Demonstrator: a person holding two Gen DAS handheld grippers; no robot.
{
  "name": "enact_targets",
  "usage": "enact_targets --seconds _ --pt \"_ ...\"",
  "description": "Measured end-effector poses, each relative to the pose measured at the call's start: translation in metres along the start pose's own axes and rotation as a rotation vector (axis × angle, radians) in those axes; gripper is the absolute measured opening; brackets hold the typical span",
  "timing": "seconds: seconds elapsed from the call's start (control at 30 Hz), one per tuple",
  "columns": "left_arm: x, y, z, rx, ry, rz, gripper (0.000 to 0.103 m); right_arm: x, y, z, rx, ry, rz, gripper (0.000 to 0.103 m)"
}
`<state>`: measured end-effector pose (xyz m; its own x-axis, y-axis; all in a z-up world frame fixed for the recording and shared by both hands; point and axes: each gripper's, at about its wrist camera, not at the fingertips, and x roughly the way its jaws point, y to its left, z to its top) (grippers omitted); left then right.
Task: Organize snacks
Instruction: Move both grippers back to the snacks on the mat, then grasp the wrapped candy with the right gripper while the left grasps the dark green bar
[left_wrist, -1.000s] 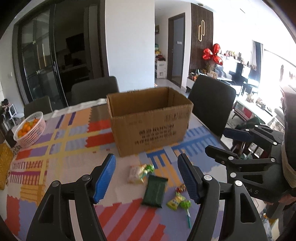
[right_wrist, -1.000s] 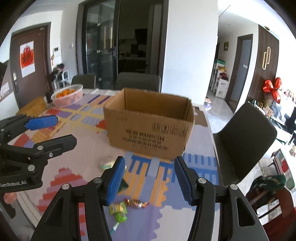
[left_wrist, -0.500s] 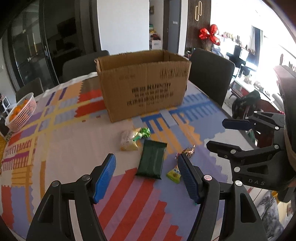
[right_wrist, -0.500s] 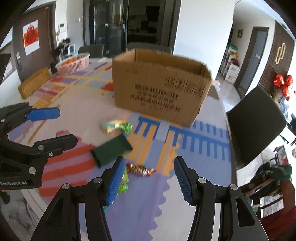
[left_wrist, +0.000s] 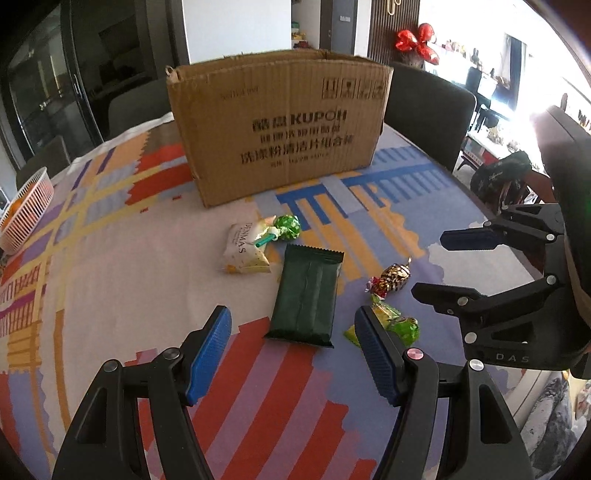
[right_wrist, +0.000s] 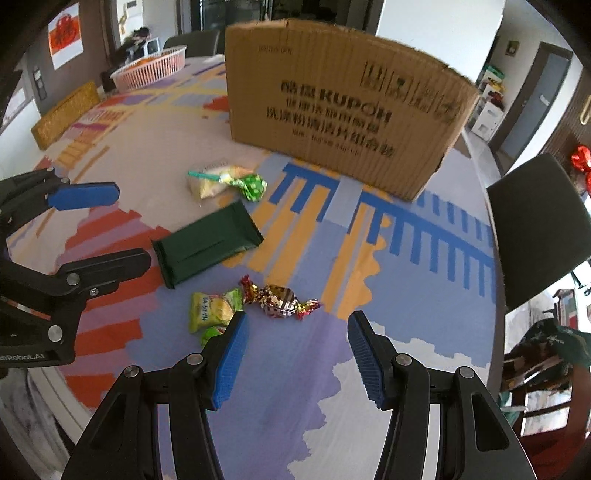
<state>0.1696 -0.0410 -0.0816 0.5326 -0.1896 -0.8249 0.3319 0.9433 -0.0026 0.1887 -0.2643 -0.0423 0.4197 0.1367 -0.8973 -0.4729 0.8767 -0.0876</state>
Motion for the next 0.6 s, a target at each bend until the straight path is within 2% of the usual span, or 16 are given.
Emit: enact_targets --seconds 0.6 --pt "0.051 -0.003 0.01 0.025 0.066 -0.034 0.069 0.033 -0.001 0.014 -0.08 0.051 0.048 0.056"
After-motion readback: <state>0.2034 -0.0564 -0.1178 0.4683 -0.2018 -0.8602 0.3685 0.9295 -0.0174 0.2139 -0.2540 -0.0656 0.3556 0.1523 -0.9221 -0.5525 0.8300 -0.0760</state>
